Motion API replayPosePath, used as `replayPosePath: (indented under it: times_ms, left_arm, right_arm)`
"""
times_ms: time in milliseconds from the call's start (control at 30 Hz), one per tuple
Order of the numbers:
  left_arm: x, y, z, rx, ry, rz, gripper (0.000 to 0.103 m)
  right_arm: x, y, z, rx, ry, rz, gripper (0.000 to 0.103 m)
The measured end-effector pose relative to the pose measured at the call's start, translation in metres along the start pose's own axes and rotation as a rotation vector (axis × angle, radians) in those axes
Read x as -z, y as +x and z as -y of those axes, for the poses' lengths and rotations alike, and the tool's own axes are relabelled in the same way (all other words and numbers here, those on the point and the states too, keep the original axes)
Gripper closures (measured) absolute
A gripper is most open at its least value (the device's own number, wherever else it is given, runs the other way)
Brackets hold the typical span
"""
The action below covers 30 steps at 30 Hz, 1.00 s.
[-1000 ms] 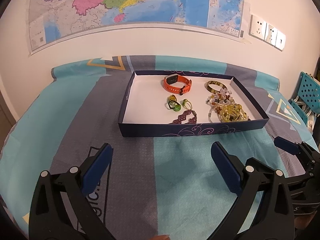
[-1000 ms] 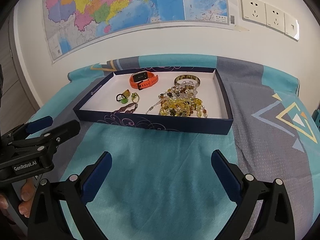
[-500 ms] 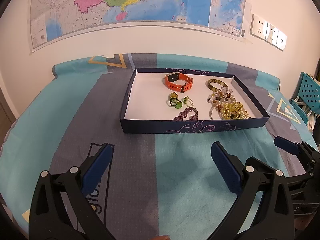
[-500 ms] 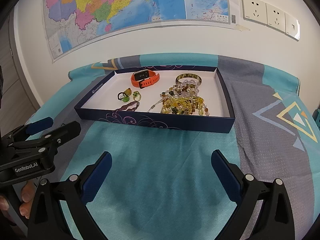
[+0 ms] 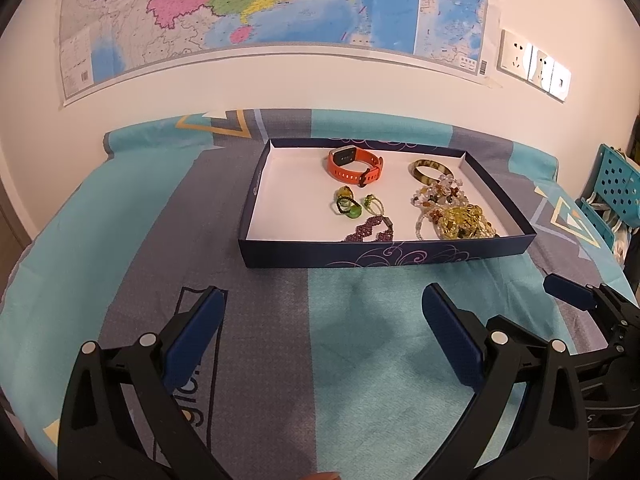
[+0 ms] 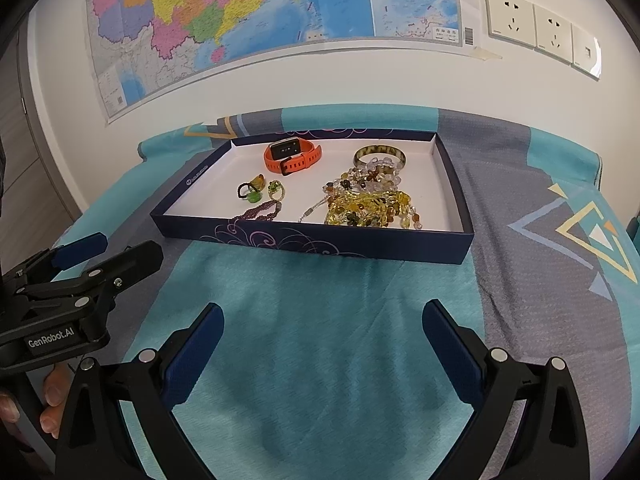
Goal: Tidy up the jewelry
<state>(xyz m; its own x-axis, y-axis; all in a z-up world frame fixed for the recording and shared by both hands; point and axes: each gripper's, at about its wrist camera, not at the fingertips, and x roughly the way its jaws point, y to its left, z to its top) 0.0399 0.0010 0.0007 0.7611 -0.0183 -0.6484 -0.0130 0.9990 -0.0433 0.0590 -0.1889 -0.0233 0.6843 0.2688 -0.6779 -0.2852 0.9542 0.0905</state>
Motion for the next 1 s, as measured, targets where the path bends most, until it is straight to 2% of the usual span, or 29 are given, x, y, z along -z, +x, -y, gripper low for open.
replayPosePath:
  times_ms: [1000]
  left_arm:
    - [0.0007, 0.0011, 0.0010, 0.000, -0.002, -0.001, 0.005]
  right_arm:
    - [0.0003, 0.0021, -0.0002, -0.002, 0.009, -0.003, 0.007]
